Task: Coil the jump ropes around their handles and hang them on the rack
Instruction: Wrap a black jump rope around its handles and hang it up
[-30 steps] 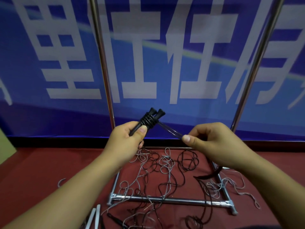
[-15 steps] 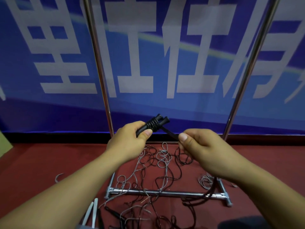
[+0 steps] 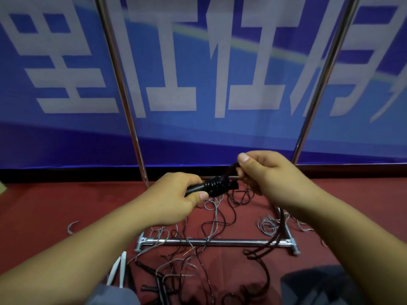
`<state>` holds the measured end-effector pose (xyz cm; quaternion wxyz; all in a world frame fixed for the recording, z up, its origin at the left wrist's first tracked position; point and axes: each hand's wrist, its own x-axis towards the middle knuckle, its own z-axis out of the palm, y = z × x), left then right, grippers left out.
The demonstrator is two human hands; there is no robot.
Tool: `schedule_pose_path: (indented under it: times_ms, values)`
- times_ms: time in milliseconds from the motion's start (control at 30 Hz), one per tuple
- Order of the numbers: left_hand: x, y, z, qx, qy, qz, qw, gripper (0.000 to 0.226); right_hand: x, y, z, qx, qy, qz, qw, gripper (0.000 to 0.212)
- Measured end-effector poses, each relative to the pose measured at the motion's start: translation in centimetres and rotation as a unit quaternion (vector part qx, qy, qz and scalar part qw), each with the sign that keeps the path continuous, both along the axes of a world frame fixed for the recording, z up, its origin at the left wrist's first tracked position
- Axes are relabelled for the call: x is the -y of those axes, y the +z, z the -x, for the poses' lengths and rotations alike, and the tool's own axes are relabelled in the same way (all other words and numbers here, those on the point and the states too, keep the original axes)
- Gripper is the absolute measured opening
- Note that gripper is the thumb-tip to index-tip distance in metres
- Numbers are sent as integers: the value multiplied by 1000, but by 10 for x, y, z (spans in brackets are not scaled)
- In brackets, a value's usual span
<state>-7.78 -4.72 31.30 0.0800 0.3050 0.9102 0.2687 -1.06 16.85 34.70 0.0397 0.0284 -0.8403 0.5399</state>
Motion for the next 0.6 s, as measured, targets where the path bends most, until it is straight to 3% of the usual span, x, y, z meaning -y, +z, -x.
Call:
schedule_pose_path:
  times_ms: [200,600]
  values:
    - [-6,3,-7,8,-55,-34,998,9,-2,-1,3,-2,-25,27,999,44]
    - [-9,14,-18,-14,-58,-36,998,13,2,3,0,17,-32,70,997,42]
